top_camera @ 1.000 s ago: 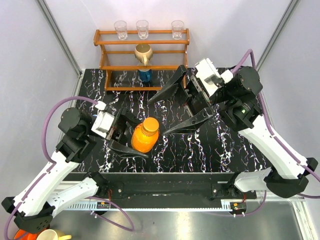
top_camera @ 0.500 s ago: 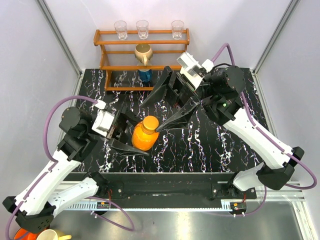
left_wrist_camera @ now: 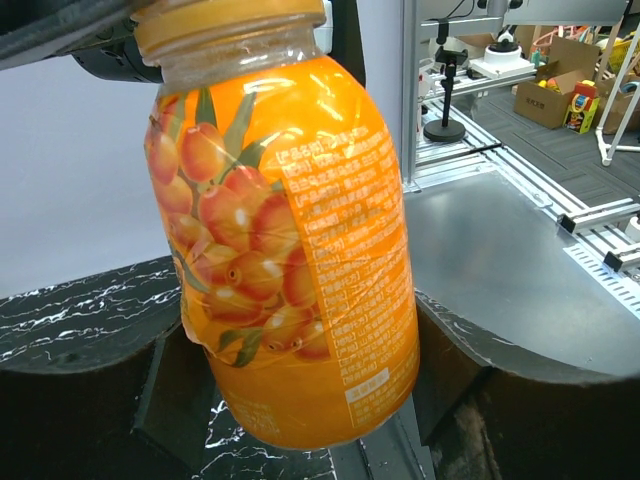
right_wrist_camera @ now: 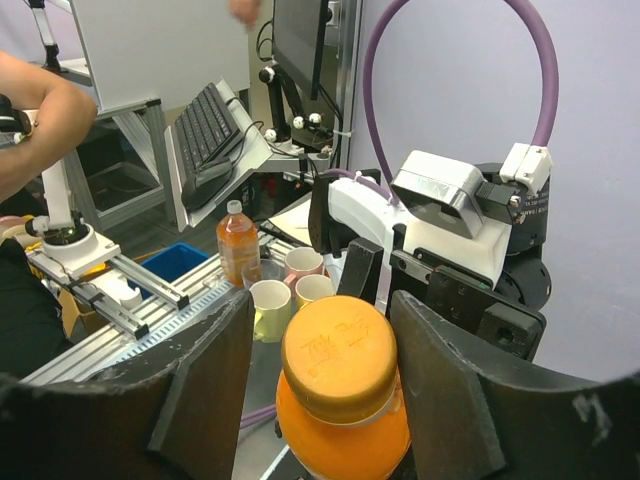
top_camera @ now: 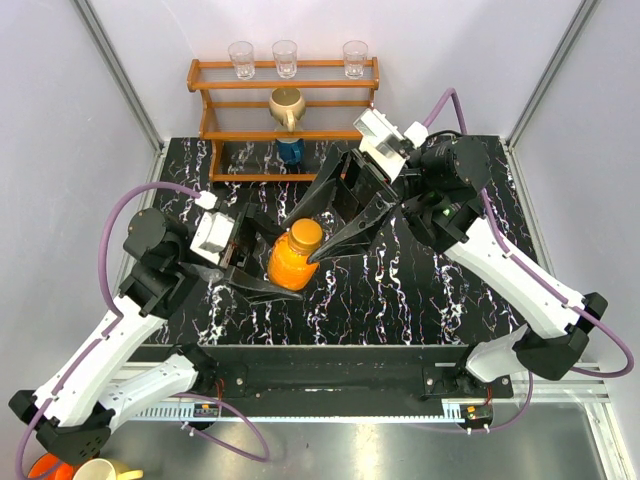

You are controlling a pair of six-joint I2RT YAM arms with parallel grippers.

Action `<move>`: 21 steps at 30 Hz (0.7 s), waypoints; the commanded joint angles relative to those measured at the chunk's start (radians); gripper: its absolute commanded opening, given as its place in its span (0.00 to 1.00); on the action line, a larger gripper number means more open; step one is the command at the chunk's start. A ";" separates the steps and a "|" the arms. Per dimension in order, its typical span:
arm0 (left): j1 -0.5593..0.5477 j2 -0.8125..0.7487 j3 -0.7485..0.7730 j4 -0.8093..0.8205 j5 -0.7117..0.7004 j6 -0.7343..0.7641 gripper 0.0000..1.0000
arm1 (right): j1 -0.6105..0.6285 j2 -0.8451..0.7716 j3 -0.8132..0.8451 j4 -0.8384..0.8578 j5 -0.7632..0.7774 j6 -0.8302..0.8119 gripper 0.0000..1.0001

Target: Screw on the bottle caps

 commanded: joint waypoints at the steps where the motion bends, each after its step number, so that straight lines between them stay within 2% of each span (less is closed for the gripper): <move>1: 0.012 -0.010 0.003 0.079 -0.031 -0.010 0.20 | 0.011 -0.021 -0.002 0.044 -0.009 0.021 0.64; 10: 0.019 -0.023 0.003 0.088 -0.061 -0.017 0.20 | 0.011 -0.013 -0.016 0.068 0.014 0.039 0.53; 17: 0.036 -0.038 0.005 0.093 -0.107 -0.025 0.20 | 0.011 -0.024 -0.056 0.045 0.068 0.007 0.31; 21: 0.046 -0.044 0.011 0.085 -0.155 -0.023 0.20 | 0.012 -0.042 -0.090 -0.020 0.162 -0.070 0.20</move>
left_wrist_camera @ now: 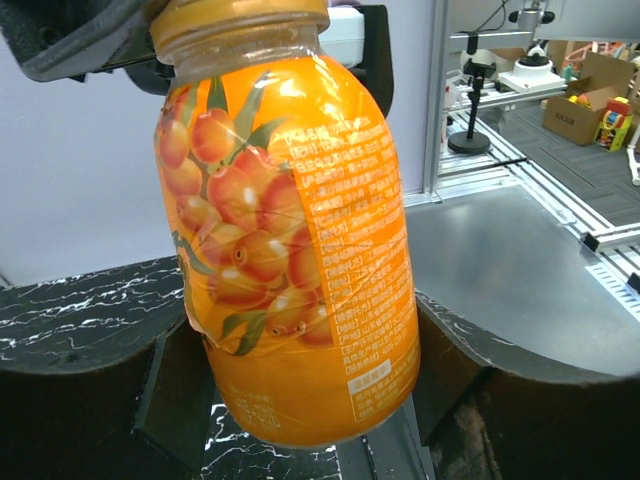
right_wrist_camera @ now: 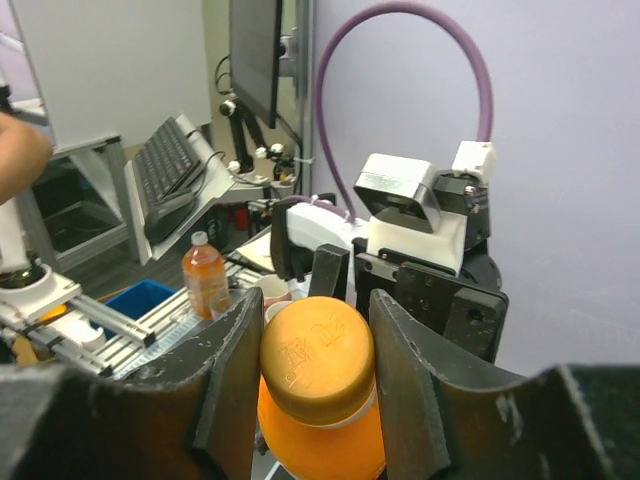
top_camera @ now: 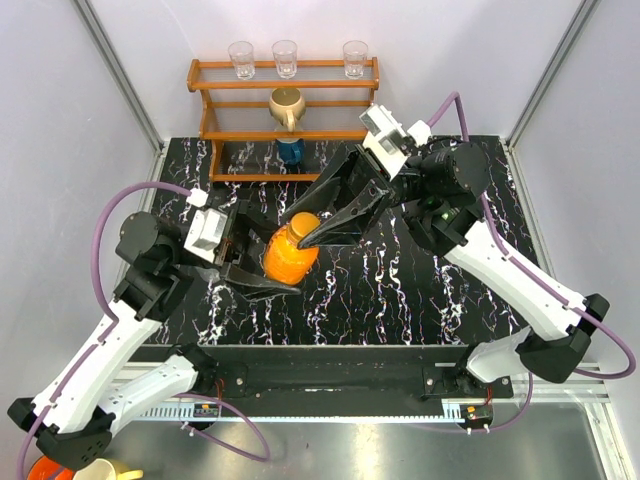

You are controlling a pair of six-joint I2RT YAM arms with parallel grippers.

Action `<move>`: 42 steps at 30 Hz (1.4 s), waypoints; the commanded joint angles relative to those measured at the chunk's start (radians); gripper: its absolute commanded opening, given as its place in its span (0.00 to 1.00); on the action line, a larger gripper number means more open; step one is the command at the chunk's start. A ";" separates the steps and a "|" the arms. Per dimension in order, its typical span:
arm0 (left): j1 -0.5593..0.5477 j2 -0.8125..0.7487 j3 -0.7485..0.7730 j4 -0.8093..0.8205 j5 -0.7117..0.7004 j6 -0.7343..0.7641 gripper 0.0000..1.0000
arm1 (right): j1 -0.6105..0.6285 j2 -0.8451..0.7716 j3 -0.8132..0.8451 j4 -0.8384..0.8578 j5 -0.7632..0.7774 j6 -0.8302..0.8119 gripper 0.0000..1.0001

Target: Screw on the bottle caps

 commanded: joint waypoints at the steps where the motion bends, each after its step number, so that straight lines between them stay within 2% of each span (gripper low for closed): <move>1: 0.024 -0.022 0.013 0.087 -0.139 0.000 0.22 | 0.012 -0.032 -0.039 -0.082 0.077 -0.076 0.17; 3: 0.030 -0.027 0.017 0.078 -0.165 0.009 0.22 | 0.021 -0.043 -0.048 -0.133 0.138 -0.125 0.09; 6: 0.038 -0.031 0.028 0.046 -0.219 0.038 0.19 | 0.048 -0.054 -0.053 -0.230 0.241 -0.211 0.02; 9: 0.044 -0.033 0.040 -0.006 -0.303 0.089 0.18 | 0.081 -0.055 -0.057 -0.281 0.333 -0.245 0.00; 11: 0.050 -0.036 0.051 -0.052 -0.368 0.115 0.17 | 0.099 -0.046 -0.048 -0.327 0.405 -0.270 0.00; 16: 0.052 -0.050 0.053 -0.172 -0.499 0.245 0.16 | 0.145 -0.003 0.073 -0.635 0.546 -0.307 0.00; 20: 0.052 -0.065 0.042 -0.272 -0.633 0.383 0.16 | 0.150 -0.008 0.094 -0.820 0.746 -0.275 0.00; 24: 0.052 -0.087 0.011 -0.324 -0.777 0.431 0.16 | 0.170 -0.035 0.068 -0.904 0.905 -0.267 0.00; 28: 0.052 -0.097 -0.004 -0.336 -0.868 0.445 0.13 | 0.193 -0.058 0.064 -0.954 1.081 -0.262 0.00; 32: 0.050 -0.102 -0.016 -0.341 -0.935 0.448 0.11 | 0.213 -0.067 0.071 -0.968 1.188 -0.256 0.00; 35: 0.052 -0.108 -0.026 -0.344 -0.940 0.443 0.11 | 0.219 -0.067 0.087 -0.952 1.205 -0.253 0.16; 37: 0.052 -0.113 -0.035 -0.344 -0.916 0.439 0.11 | 0.219 -0.074 0.088 -0.927 1.183 -0.254 0.37; 39: 0.055 -0.119 -0.045 -0.344 -0.862 0.434 0.11 | 0.219 -0.087 0.084 -0.876 1.160 -0.256 0.52; 40: 0.055 -0.122 -0.049 -0.341 -0.835 0.428 0.11 | 0.219 -0.100 0.082 -0.858 1.136 -0.261 0.66; 42: 0.059 -0.128 -0.056 -0.333 -0.754 0.410 0.11 | 0.219 -0.115 0.078 -0.809 1.126 -0.268 0.78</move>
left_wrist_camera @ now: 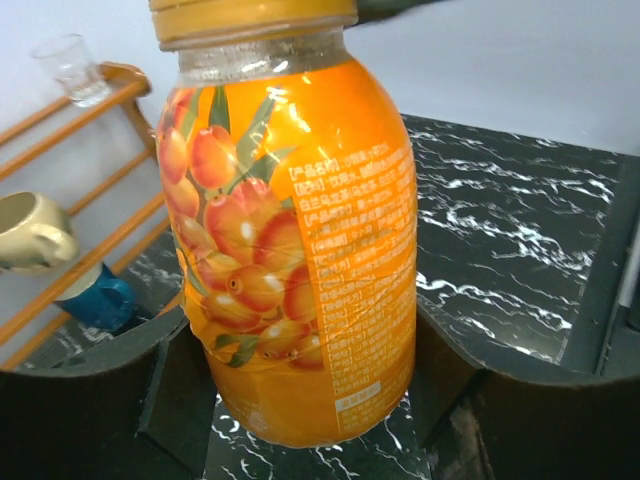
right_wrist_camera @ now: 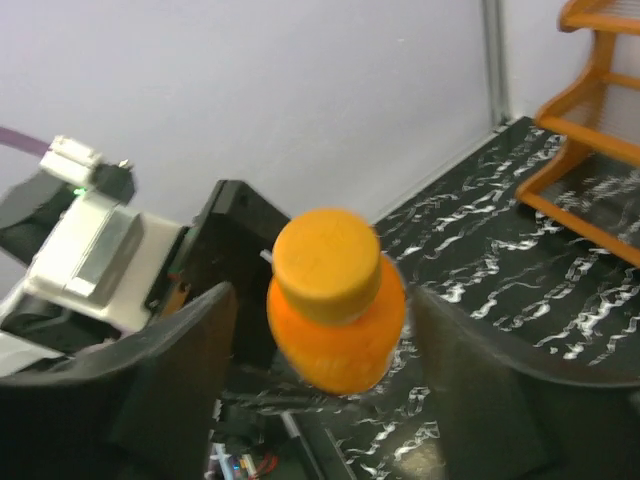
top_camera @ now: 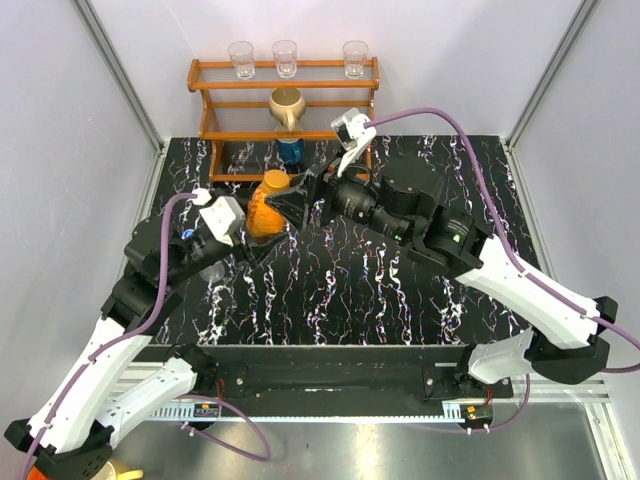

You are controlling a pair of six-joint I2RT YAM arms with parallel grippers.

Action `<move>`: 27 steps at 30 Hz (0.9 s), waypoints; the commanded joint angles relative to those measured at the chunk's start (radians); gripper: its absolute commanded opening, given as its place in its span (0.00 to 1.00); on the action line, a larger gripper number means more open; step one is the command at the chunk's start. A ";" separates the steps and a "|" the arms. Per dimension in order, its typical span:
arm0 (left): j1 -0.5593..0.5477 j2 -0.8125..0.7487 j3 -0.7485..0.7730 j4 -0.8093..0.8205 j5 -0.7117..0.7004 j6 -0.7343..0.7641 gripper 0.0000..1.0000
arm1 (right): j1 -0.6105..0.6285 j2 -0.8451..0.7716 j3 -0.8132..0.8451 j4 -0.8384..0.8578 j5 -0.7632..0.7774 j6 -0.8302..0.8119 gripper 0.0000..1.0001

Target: Screw on the bottle caps

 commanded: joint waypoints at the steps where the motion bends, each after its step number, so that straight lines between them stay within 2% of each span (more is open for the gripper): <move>1: 0.028 -0.026 -0.008 0.140 -0.003 -0.043 0.11 | 0.021 -0.101 0.002 0.034 -0.072 -0.014 0.90; 3: 0.031 -0.032 -0.017 0.159 0.068 -0.071 0.11 | 0.020 -0.116 0.001 0.055 -0.086 -0.025 1.00; 7: 0.042 -0.035 -0.030 0.203 0.189 -0.133 0.11 | 0.021 -0.162 -0.011 0.062 -0.140 -0.080 1.00; 10: 0.044 -0.032 -0.042 0.278 0.391 -0.204 0.12 | 0.021 -0.195 -0.045 0.078 -0.210 -0.150 1.00; 11: 0.044 -0.029 -0.048 0.325 0.496 -0.227 0.13 | 0.020 -0.201 -0.050 0.085 -0.242 -0.172 1.00; 14: 0.044 -0.011 -0.059 0.439 0.691 -0.349 0.14 | 0.020 -0.216 -0.056 0.097 -0.387 -0.253 1.00; 17: 0.031 0.009 -0.057 0.497 0.821 -0.442 0.15 | 0.018 -0.215 -0.059 0.112 -0.493 -0.302 1.00; 23: -0.005 0.039 -0.011 0.488 0.948 -0.477 0.17 | 0.009 -0.190 -0.093 0.259 -0.759 -0.272 1.00; 27: -0.022 0.051 0.006 0.485 0.970 -0.491 0.18 | 0.003 -0.147 -0.097 0.385 -0.945 -0.192 1.00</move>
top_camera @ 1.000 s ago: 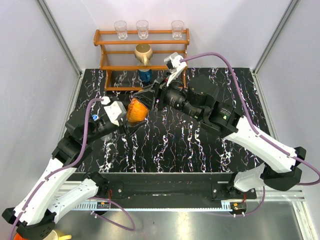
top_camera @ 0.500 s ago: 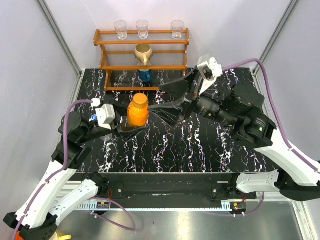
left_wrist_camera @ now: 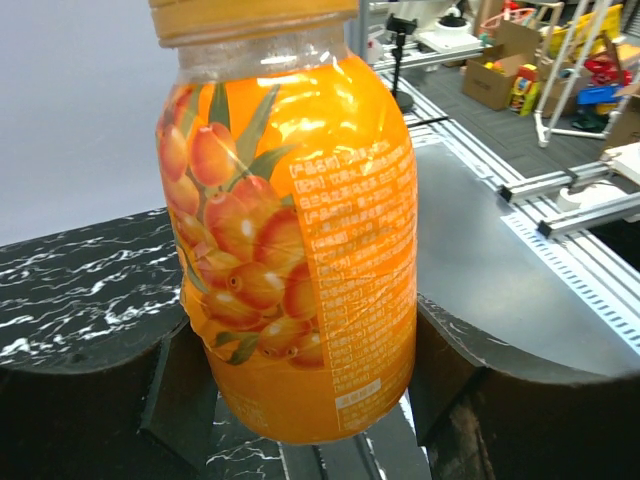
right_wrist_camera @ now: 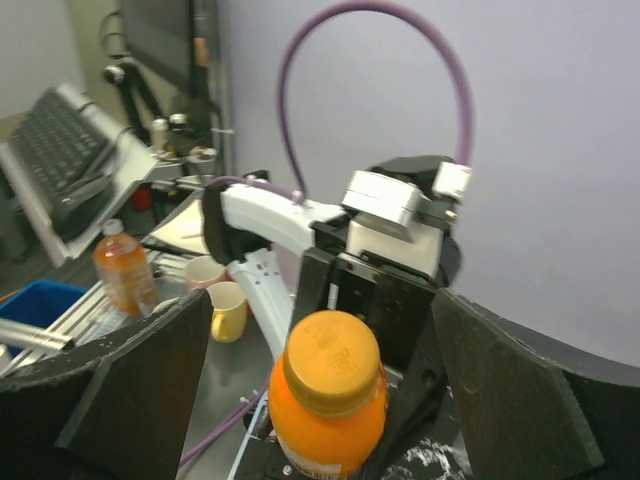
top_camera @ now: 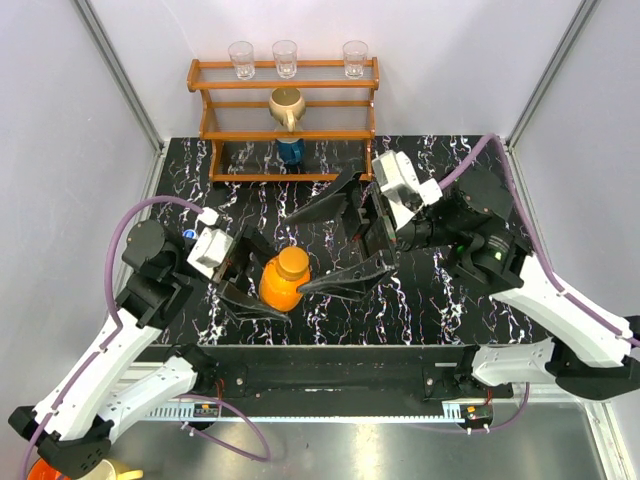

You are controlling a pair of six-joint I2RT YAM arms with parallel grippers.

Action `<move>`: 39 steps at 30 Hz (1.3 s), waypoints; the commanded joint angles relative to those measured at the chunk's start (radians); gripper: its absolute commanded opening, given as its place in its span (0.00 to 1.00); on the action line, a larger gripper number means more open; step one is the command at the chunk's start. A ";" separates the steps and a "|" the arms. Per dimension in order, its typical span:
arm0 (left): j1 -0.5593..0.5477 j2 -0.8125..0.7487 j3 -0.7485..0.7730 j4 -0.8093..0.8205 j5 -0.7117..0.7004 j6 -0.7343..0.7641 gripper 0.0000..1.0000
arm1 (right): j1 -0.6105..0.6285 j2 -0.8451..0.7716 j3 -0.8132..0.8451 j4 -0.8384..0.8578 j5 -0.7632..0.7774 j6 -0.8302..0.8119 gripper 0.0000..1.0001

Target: Screw on the bottle caps

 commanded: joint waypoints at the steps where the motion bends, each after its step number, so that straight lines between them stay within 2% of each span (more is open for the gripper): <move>1: -0.014 0.011 0.059 0.071 0.099 -0.037 0.18 | -0.009 0.041 -0.002 0.197 -0.269 0.075 1.00; 8: -0.019 0.015 0.076 0.072 0.093 -0.043 0.18 | -0.015 0.120 0.001 0.293 -0.393 0.170 0.91; 20: -0.019 0.002 0.067 0.072 0.058 -0.027 0.18 | -0.058 0.121 -0.056 0.471 -0.432 0.313 0.74; 30: -0.013 -0.002 0.062 0.071 0.026 -0.010 0.17 | -0.086 0.137 -0.065 0.501 -0.432 0.362 0.46; 34: -0.010 -0.003 0.062 0.072 0.009 -0.004 0.17 | -0.093 0.135 -0.069 0.499 -0.418 0.368 0.30; 39: 0.002 -0.006 0.061 0.072 -0.043 0.007 0.17 | -0.097 0.129 -0.077 0.406 -0.349 0.316 0.26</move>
